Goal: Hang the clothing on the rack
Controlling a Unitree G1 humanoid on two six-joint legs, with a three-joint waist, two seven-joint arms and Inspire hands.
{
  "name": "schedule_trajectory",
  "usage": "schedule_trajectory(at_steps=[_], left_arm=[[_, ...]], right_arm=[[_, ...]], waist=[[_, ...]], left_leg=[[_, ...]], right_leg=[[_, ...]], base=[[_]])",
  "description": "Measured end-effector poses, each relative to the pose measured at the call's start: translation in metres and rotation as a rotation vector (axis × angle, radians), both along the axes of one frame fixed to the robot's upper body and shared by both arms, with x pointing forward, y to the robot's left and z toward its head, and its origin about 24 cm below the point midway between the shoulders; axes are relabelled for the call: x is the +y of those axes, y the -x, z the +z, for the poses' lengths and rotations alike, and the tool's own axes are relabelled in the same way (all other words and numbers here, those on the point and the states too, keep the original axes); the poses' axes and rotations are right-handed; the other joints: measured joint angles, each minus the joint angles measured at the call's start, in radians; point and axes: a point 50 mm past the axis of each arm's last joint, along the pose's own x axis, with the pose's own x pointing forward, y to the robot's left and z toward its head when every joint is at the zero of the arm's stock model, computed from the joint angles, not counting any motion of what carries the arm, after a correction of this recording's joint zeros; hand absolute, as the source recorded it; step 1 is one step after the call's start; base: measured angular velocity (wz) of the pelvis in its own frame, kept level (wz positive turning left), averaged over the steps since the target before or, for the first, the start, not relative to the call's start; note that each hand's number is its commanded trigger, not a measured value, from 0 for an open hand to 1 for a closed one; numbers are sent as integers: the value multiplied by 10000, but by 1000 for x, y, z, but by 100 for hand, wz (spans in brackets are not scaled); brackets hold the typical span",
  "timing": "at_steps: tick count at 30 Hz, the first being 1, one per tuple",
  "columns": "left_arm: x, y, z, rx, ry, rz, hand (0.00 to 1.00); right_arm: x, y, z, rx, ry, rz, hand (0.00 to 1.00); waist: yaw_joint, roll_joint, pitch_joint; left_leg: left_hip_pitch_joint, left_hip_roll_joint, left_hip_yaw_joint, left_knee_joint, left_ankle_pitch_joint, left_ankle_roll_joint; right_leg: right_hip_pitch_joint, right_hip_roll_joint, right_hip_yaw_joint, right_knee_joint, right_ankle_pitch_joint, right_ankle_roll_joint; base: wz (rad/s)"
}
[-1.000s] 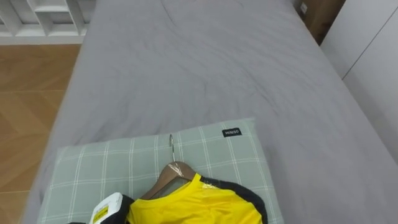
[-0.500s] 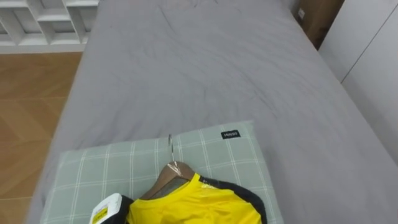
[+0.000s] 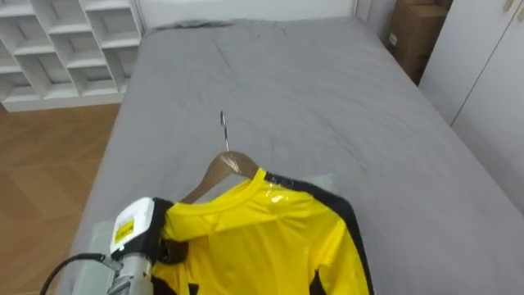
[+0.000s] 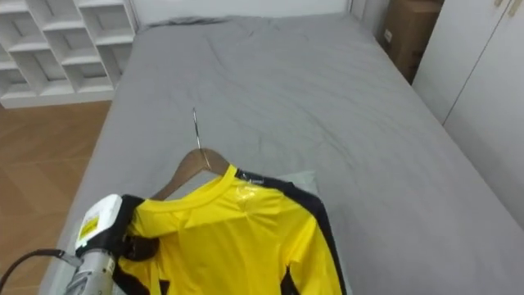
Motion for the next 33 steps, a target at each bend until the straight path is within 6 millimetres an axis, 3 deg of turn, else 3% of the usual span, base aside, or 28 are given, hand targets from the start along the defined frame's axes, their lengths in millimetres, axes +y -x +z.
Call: schedule_trajectory(at_steps=[3,9,13,19,24,33], left_arm=[[-1,-2,8,-488,74,9,100],[-1,-5,15,-797,136,17,100],[0,-2,14,-811,127,34,100],[1,-3,30,-1713,78,-1,100],[8,-5,39,-2097,-152,-11,100],[4,-6,48,-2556,-371,-318,100]], right_arm=[[-4,11,-1,223,64,-231,0],[-6,29,-4,661,172,-546,0],[-7,33,-5,778,407,-437,0],[-14,29,-2,592,1197,-408,0],[-24,17,5,63,2020,-541,0],[-33,-40,33,-2330,4267,939,0]], waist=[[2,54,-61],[14,50,-57],[-155,38,-48],[-192,38,-48],[-172,36,-46],[204,-21,-38]], left_leg=[[372,-104,16,-151,2,1],[578,-131,26,-107,4,5],[744,-139,24,-140,2,7],[919,-129,39,-199,2,8],[1029,-126,66,-301,2,8],[1178,-107,333,-435,8,18]], right_leg=[[424,-6,34,-272,-34,47],[583,-15,135,-269,-55,59],[794,-19,159,-277,-56,60],[886,4,309,-232,-54,57],[950,12,378,-245,-53,56],[937,13,541,-227,-52,60]], base=[[-1],[0],[2],[-1],[-2],[-8]])
